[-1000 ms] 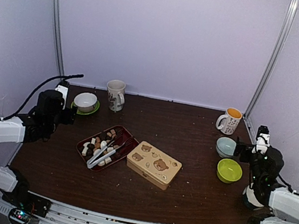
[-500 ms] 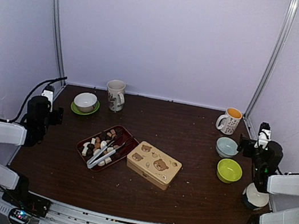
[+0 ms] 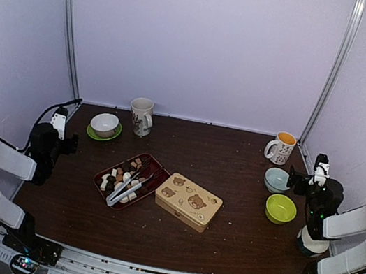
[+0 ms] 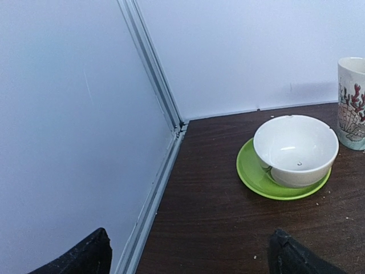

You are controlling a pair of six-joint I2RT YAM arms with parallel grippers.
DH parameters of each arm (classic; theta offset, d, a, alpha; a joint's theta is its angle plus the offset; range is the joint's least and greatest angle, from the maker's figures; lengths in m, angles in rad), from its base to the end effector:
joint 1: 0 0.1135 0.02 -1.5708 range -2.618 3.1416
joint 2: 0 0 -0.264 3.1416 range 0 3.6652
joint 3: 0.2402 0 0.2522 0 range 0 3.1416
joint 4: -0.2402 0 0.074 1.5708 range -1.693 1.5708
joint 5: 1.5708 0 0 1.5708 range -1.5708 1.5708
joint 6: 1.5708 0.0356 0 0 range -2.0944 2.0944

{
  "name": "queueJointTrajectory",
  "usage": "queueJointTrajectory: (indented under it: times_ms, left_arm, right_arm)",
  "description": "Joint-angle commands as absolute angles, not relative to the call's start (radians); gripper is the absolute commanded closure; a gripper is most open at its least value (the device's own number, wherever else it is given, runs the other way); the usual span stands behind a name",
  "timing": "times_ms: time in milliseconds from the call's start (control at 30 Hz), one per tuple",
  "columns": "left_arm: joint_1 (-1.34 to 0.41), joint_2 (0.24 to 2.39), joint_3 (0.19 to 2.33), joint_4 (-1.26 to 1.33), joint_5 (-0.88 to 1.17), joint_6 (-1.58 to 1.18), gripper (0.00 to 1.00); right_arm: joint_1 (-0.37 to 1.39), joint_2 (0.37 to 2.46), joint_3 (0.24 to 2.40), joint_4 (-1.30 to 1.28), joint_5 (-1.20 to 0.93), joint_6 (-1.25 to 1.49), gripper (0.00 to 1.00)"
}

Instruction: Pack the chocolate

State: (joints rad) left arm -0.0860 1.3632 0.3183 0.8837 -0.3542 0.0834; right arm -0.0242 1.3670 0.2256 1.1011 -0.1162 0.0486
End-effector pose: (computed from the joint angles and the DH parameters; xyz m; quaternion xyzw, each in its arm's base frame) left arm 0.2466 -0.0089 0.1729 -0.0503 0.7568 0.1334 0.6379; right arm 0.2324 -0.0015 0.1699 -0.0140 0.7210 0.0503 0.6910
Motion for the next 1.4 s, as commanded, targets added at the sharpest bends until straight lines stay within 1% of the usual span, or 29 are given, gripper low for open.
queueJointTrajectory:
  times_ms: [0,100,133,200,233,267,300,367,467,733,867,1000,1067,1133,1167,1367]
  left_arm:
    - [-0.045,1.384,0.368,0.923,-0.259,0.081,0.02]
    - [-0.006,1.389,0.385,0.887,-0.208,0.047,0.02]
    - [0.0,1.389,0.363,0.918,-0.196,0.039,0.02]
    - [0.007,1.436,0.315,1.071,-0.182,0.05,0.02]
    - [0.008,1.414,0.325,1.008,-0.177,0.038,0.02]
    - [0.009,1.421,0.327,0.999,-0.18,0.038,0.02]
    - [0.009,1.431,0.32,1.043,-0.177,0.044,0.02]
    - [0.008,1.419,0.325,1.007,-0.18,0.038,0.02]
    - [0.009,1.421,0.322,1.021,-0.182,0.039,0.02]
    - [0.009,1.426,0.32,1.036,-0.176,0.041,0.02]
    - [0.009,1.426,0.321,1.036,-0.176,0.041,0.02]
    - [0.008,1.427,0.321,1.036,-0.176,0.041,0.02]
    - [0.008,1.426,0.321,1.036,-0.176,0.041,0.02]
    - [0.009,1.426,0.321,1.036,-0.176,0.041,0.02]
    - [0.008,1.426,0.321,1.036,-0.176,0.041,0.02]
    - [0.009,1.427,0.321,1.035,-0.176,0.041,0.02]
  right_arm:
    - [-0.028,1.365,0.229,1.14,-0.124,0.049,0.0]
    - [-0.025,1.364,0.231,1.133,-0.117,0.047,0.0]
    - [-0.021,1.363,0.23,1.132,-0.112,0.045,0.0]
    - [-0.012,1.362,0.237,1.12,-0.096,0.034,0.0]
    - [0.006,1.36,0.241,1.112,-0.079,0.024,0.0]
    - [0.021,1.359,0.248,1.099,-0.061,0.01,0.0]
    - [0.031,1.359,0.252,1.082,-0.047,-0.001,0.0]
    - [0.038,1.358,0.249,1.088,-0.01,0.002,0.0]
    - [0.038,1.361,0.258,1.073,0.036,0.02,0.0]
    - [0.037,1.362,0.256,1.078,0.029,0.02,0.0]
    - [0.038,1.359,0.249,1.093,-0.03,-0.002,0.0]
    - [0.038,1.355,0.193,1.192,-0.084,-0.025,0.0]
    - [0.038,1.359,0.187,1.208,-0.016,0.003,0.0]
    - [0.038,1.355,0.227,1.135,0.1,0.046,0.0]
    - [0.038,1.351,0.233,1.106,0.122,0.053,0.0]
    - [0.039,1.356,0.239,1.106,0.099,0.042,0.0]
